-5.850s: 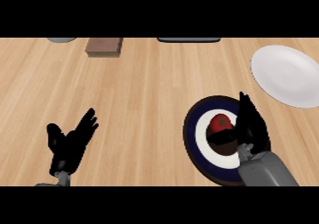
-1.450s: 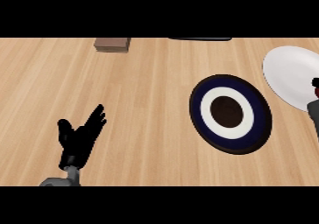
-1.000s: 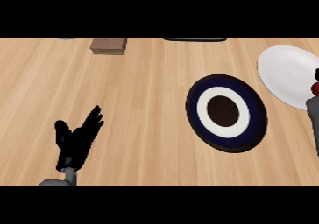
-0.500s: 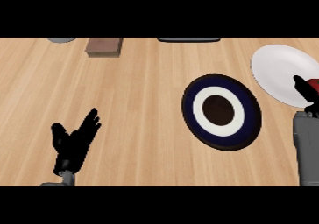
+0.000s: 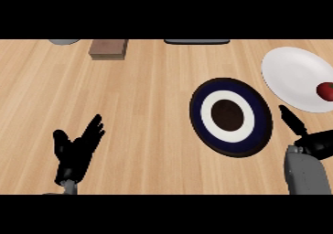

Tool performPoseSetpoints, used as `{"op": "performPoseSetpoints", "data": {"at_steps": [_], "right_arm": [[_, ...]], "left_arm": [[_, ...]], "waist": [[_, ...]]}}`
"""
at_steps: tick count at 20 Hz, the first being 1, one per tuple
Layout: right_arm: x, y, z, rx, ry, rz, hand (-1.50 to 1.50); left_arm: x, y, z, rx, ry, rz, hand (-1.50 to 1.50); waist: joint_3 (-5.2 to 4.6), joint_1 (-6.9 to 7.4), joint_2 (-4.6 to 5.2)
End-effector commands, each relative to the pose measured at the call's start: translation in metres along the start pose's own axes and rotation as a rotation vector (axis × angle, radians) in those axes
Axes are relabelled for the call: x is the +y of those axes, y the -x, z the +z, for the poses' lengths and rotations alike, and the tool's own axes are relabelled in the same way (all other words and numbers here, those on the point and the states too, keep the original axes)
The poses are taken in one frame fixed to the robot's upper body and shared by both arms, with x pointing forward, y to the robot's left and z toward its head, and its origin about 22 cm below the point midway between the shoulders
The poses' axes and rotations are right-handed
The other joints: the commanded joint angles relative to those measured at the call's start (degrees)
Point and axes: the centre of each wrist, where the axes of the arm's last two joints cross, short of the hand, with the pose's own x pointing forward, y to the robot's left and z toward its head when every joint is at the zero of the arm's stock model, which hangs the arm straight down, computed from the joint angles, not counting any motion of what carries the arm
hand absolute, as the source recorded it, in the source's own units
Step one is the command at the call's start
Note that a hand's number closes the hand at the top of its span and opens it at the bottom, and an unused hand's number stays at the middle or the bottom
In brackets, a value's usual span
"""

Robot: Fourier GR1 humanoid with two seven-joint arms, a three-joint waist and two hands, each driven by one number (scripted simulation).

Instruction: Pick the tomato from the plate and place it in the plate

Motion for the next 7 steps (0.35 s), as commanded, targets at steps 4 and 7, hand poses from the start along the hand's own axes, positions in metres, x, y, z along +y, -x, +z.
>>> {"op": "performPoseSetpoints", "data": {"at_steps": [4,7], "right_arm": [[0.018,-0.005,0.034,-0.004,-0.004,0.031,-1.50],[0.008,0.003,0.040,0.017,-0.011,0.040,-1.50]], "left_arm": [[0.000,-0.002,-0.008,-0.003,0.003,0.018,0.00],[0.012,0.003,-0.008,-0.015,-0.004,-0.003,0.00]], "waist": [[-0.07,0.09,0.01],[-0.07,0.01,0.01]]}}
